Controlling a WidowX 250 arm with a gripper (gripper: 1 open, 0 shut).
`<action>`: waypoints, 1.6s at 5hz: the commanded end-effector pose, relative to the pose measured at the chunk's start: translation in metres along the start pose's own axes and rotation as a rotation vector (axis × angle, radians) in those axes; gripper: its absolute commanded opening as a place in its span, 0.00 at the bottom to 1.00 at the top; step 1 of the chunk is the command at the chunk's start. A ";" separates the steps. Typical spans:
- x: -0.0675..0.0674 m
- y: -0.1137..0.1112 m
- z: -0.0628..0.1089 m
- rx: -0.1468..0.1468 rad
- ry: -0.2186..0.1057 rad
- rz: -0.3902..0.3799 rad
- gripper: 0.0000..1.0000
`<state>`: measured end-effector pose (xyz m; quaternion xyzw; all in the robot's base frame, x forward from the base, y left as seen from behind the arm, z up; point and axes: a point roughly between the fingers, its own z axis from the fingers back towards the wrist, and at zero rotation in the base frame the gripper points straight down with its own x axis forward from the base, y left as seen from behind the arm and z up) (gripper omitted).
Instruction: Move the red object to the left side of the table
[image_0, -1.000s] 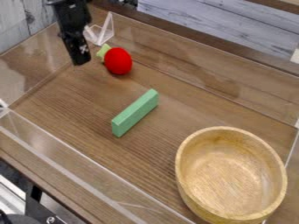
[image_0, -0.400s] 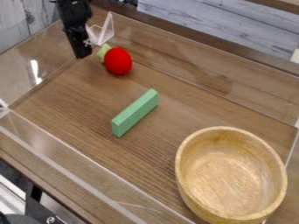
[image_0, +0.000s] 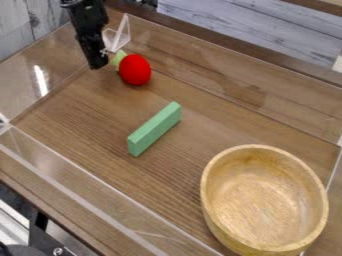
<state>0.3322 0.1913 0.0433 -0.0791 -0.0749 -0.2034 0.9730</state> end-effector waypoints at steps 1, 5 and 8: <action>0.013 -0.008 0.013 0.044 -0.032 -0.007 0.00; -0.023 0.002 0.057 0.145 -0.085 0.352 0.00; -0.022 0.006 0.038 0.192 -0.087 0.564 0.00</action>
